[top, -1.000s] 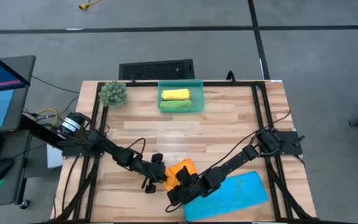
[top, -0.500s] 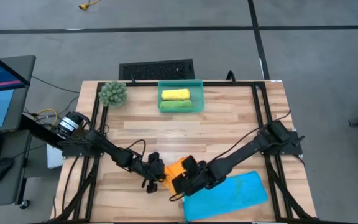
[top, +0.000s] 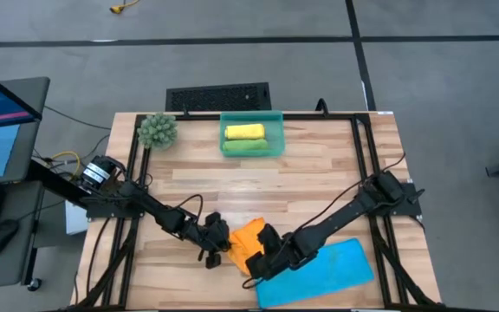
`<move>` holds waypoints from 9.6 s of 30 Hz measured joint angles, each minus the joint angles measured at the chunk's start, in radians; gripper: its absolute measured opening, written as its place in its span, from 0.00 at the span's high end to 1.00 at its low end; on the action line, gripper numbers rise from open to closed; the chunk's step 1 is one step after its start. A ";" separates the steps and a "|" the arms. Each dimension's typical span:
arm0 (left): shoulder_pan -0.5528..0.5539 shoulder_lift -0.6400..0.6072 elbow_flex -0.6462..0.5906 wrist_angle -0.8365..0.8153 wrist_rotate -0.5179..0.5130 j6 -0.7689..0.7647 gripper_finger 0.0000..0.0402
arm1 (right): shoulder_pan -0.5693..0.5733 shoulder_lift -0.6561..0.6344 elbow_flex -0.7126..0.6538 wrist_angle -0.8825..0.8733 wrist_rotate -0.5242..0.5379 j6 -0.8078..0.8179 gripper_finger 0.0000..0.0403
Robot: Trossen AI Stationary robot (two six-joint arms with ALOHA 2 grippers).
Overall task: Roll microfiber towels into tight, uniform cylinder then place into a basket
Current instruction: Roll the orange towel
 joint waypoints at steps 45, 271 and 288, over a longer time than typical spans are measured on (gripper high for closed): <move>0.050 -0.037 -0.004 -0.029 -0.173 -0.241 0.92 | -0.414 0.085 -0.007 -0.068 -0.033 -0.579 0.67; -0.036 -0.108 0.083 -0.261 -0.031 -0.217 1.00 | -0.136 -0.129 -0.061 -0.067 -0.076 -0.496 0.68; -0.035 -0.108 0.082 -0.259 0.000 -0.257 1.00 | -0.129 -0.367 -0.397 0.075 -0.023 -0.482 0.91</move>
